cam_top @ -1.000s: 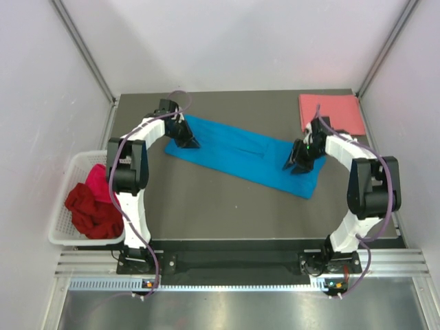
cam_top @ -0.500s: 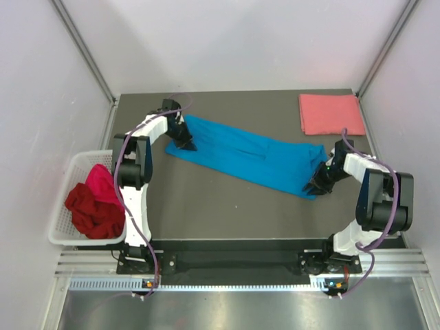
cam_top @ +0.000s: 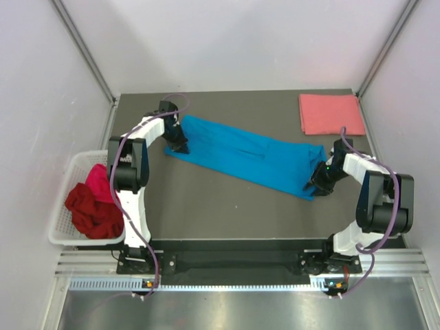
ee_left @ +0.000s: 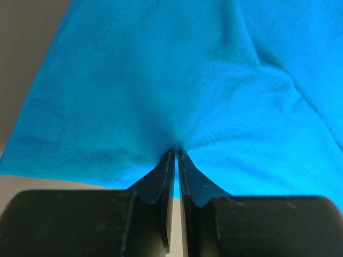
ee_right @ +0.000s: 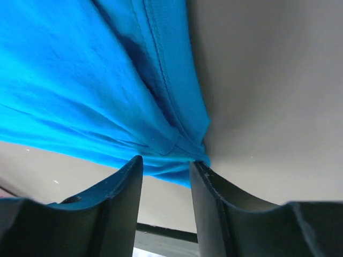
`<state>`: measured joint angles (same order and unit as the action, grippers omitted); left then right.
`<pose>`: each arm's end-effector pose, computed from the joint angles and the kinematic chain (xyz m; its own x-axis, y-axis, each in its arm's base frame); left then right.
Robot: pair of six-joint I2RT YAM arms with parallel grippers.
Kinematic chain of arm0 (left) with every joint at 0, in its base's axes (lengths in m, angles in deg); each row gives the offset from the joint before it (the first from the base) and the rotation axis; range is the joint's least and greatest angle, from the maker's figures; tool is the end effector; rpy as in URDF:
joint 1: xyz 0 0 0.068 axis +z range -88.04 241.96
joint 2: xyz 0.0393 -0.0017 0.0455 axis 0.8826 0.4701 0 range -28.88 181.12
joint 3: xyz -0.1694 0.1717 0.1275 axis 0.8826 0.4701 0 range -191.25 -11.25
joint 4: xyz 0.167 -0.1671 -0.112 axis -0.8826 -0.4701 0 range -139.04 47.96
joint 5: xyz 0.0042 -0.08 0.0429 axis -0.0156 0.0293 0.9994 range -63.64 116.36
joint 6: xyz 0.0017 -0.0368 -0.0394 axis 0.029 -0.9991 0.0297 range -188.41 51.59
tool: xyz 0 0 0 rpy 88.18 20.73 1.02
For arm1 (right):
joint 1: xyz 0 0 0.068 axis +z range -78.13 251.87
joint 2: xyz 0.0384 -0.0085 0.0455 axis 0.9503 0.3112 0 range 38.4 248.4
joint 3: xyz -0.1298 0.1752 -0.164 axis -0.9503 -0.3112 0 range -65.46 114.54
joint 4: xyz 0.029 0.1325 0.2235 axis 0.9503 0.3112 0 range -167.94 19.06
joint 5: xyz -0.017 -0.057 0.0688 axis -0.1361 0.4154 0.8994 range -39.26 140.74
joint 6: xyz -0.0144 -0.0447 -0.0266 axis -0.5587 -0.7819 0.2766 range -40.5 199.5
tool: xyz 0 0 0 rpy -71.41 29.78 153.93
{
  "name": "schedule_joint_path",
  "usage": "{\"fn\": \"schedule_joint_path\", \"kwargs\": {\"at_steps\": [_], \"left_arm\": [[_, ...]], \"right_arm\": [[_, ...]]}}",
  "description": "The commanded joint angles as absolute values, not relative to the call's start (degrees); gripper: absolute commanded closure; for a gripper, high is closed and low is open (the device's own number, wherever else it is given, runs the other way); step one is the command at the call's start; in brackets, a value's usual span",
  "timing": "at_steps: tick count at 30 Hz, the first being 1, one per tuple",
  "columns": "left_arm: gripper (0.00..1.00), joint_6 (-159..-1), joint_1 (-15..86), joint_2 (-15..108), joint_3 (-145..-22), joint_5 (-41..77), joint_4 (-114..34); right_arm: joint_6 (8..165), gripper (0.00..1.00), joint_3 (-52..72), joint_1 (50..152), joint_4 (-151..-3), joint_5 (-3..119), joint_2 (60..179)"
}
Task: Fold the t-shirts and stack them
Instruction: Fold the tshirt
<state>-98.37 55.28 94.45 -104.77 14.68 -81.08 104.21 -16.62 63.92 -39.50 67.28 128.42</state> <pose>0.4428 -0.0591 0.1628 -0.8957 -0.3874 -0.2181 -0.3010 0.8895 -0.3437 0.2623 -0.0265 0.1549 -0.8508 0.5234 -0.0466 0.4815 0.8121 0.3296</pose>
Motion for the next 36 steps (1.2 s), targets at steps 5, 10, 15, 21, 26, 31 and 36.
{"fn": "schedule_joint_path", "kwargs": {"at_steps": [5, 10, 15, 21, 26, 31, 36], "left_arm": [[0.86, -95.13, 56.07, 96.28, -101.61, 22.58, -85.19], [0.86, -93.55, 56.07, 94.87, -99.23, 25.66, -86.51], [0.86, -93.37, 55.90, 92.24, -94.14, 25.31, -86.07], [0.86, -93.02, 54.75, 88.10, -87.55, 25.40, -84.75], [0.85, -92.85, 54.23, 83.55, -84.03, 25.40, -83.70], [0.75, -92.49, 54.23, 78.18, -88.04, 24.43, -84.48], [0.48, -88.90, 54.31, 77.11, -99.29, 22.49, -85.27]], "right_arm": [[101.57, 0.55, -12.03, 62.55, -40.32, 61.90, 132.09], [101.74, 0.53, -5.36, 63.16, -38.47, 60.76, 132.18], [102.53, 0.49, 1.76, 63.16, -37.51, 60.85, 135.95], [102.88, 0.46, 9.24, 63.08, -36.19, 60.85, 139.38], [103.67, 0.43, 12.32, 62.99, -39.35, 62.08, 143.07], [103.85, 0.43, 17.59, 62.99, -38.65, 62.43, 146.94], [103.32, 0.43, 19.36, 62.90, -37.42, 61.90, 147.21]]}}
